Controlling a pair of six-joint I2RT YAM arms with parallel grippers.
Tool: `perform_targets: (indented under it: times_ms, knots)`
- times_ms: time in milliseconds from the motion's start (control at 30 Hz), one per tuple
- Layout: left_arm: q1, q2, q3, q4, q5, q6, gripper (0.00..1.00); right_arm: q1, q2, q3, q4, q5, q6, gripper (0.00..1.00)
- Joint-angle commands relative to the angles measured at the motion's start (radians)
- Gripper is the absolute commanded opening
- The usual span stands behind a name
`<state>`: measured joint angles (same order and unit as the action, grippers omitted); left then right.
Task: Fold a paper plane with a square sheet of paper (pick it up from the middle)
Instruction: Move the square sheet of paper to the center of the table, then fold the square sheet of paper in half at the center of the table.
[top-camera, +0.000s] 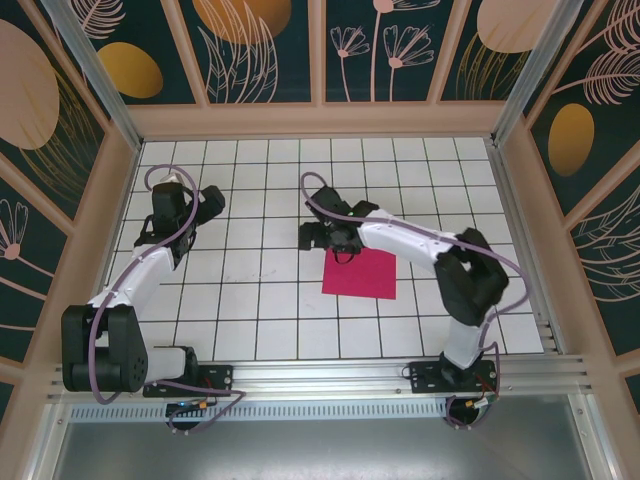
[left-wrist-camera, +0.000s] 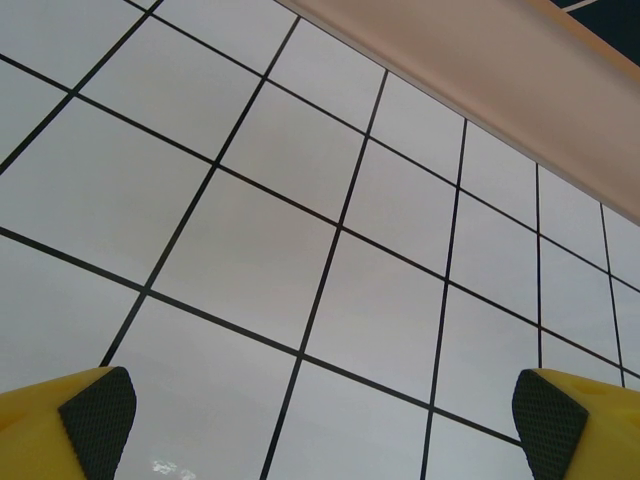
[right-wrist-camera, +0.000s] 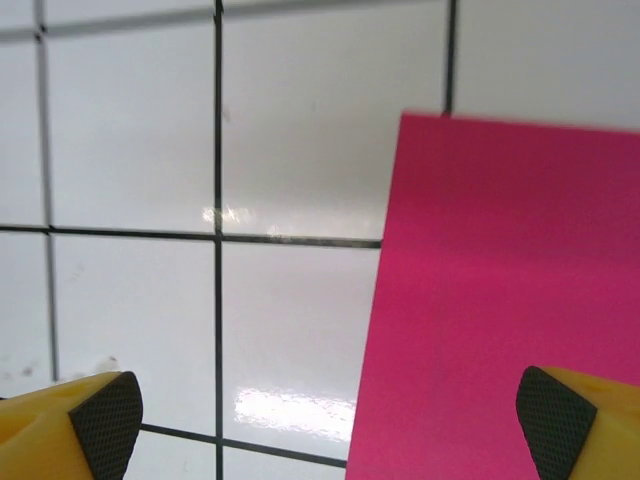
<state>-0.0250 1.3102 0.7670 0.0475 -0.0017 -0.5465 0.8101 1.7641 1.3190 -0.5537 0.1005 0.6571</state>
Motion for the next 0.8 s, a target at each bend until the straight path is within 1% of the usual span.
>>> perform_targets:
  times_ms: [0,100,200,267,300,400,533,767]
  knots:
    - [0.005,-0.004,0.032,-0.011,-0.012,0.025,0.99,-0.019,-0.045,-0.034,-0.048,0.104,0.007,0.99]
    - [0.005,0.001,0.029,-0.008,-0.021,0.026,0.98,-0.024,0.001,-0.018,-0.108,0.074,0.009,0.99]
    - [0.005,0.008,0.029,-0.009,-0.029,0.028,0.98,-0.029,0.023,-0.037,-0.145,0.104,0.103,0.99]
    - [0.005,0.015,0.029,-0.006,-0.029,0.028,0.98,-0.044,0.032,-0.054,-0.160,0.103,0.158,0.99]
    - [0.005,0.018,0.029,-0.004,-0.029,0.028,0.99,-0.050,0.034,-0.068,-0.148,0.081,0.164,0.99]
    - [0.005,0.033,0.032,-0.005,-0.026,0.028,0.98,-0.082,0.060,-0.085,-0.132,0.021,0.158,0.99]
    - [0.005,0.042,0.035,-0.008,-0.021,0.032,0.98,-0.117,0.088,-0.096,-0.113,-0.012,0.119,0.99]
    - [0.005,0.055,0.041,-0.009,0.002,0.037,0.98,-0.136,0.137,-0.074,-0.129,-0.017,0.064,0.99]
